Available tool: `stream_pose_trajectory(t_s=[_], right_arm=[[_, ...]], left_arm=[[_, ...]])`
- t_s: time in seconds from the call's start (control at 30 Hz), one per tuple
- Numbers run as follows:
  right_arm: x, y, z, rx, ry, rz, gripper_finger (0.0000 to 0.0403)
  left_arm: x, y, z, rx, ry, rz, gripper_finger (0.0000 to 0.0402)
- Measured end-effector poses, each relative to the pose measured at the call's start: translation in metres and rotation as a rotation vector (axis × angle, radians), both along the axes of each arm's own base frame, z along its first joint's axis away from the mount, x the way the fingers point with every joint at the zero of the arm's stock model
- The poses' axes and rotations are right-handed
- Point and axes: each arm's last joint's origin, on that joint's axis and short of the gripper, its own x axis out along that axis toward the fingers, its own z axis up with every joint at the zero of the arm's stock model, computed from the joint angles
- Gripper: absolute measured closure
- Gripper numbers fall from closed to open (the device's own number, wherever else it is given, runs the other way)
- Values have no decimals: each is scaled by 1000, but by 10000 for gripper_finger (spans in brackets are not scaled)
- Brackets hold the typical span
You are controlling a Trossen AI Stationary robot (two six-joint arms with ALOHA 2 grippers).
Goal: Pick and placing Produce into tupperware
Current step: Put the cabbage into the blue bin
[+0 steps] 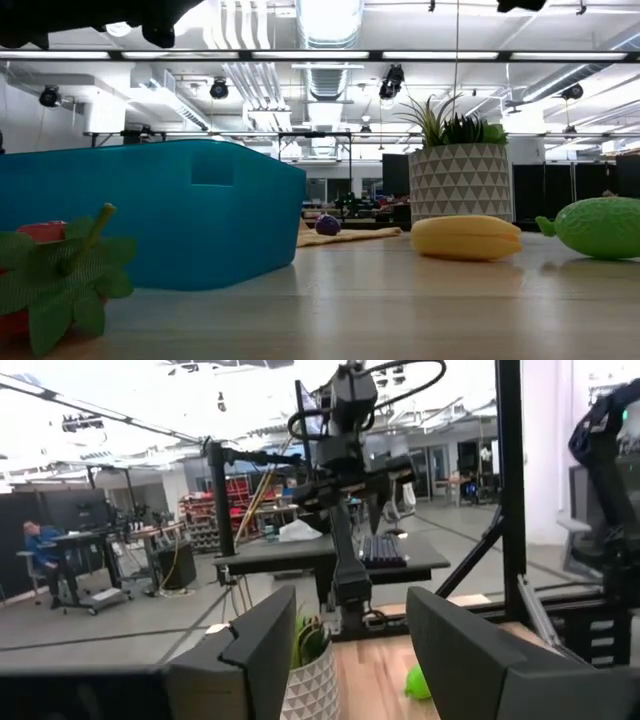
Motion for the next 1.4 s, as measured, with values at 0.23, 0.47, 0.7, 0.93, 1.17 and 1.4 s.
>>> stream_pose_trajectory(t_s=[0.23,0.47,0.7,0.93,1.17,1.4], right_arm=[[5,31,5,90,57,-17,234],[-2,75,-11,34,97,-61,234],[0,105,-43,-15,167,-131,234],[18,114,-78,-140,317,-145,234],[31,115,-97,-180,444,-218,234],[31,116,-93,-53,433,-285,212]], left_arm=[[2,0,-3,2,14,12,223],[4,0,-7,2,33,11,223],[4,1,-6,1,29,13,223],[5,1,-9,0,42,15,223],[10,1,-13,-3,73,15,223],[13,1,-11,12,48,17,223]])
